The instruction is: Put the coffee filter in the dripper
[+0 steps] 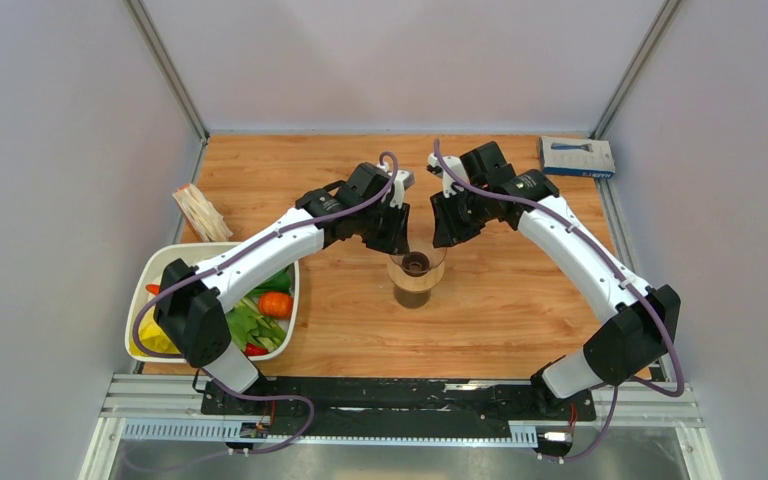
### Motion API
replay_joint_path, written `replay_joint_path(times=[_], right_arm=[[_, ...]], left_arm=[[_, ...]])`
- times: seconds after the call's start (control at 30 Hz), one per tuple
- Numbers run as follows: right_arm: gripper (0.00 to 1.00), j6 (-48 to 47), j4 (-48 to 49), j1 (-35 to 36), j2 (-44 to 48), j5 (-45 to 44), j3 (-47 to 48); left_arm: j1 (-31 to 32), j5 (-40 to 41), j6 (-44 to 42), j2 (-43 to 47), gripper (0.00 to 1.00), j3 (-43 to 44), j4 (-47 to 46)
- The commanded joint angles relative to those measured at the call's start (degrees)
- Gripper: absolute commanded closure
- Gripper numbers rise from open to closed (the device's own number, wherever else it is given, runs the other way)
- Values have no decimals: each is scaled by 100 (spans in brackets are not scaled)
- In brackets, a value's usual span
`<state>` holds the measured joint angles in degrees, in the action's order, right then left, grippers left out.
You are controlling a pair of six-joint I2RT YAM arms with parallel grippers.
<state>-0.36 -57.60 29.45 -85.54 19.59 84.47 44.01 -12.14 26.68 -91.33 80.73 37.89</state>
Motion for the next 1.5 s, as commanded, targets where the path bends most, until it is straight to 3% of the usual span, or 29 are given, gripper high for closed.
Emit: replay_joint_path(times=[0.0,0.17,0.7,0.8,0.93,1.13,1.3,1.47], right_arm=[[69,-34,74,27,84,1,142],[63,-22,71,25,105,77,221],[64,-39,-127,23,280,150,343],[67,-56,-123,26,296,134,230],[79,-61,-101,25,284,100,109],[100,-52,30,30,252,39,-82],[100,-52,155,30,298,26,-278],[100,-62,223,26,339,1,-447]], left_arm=[[14,-55,-66,164,65,171,-31],[-30,-25,-67,226,59,243,-2],[-121,-251,-66,638,58,194,324],[-127,-230,-47,706,59,60,324],[-138,-226,-21,670,65,-5,305],[-138,-225,13,495,85,-57,249],[-143,-171,-30,401,99,-162,151],[-141,-117,-45,367,100,-246,129]])
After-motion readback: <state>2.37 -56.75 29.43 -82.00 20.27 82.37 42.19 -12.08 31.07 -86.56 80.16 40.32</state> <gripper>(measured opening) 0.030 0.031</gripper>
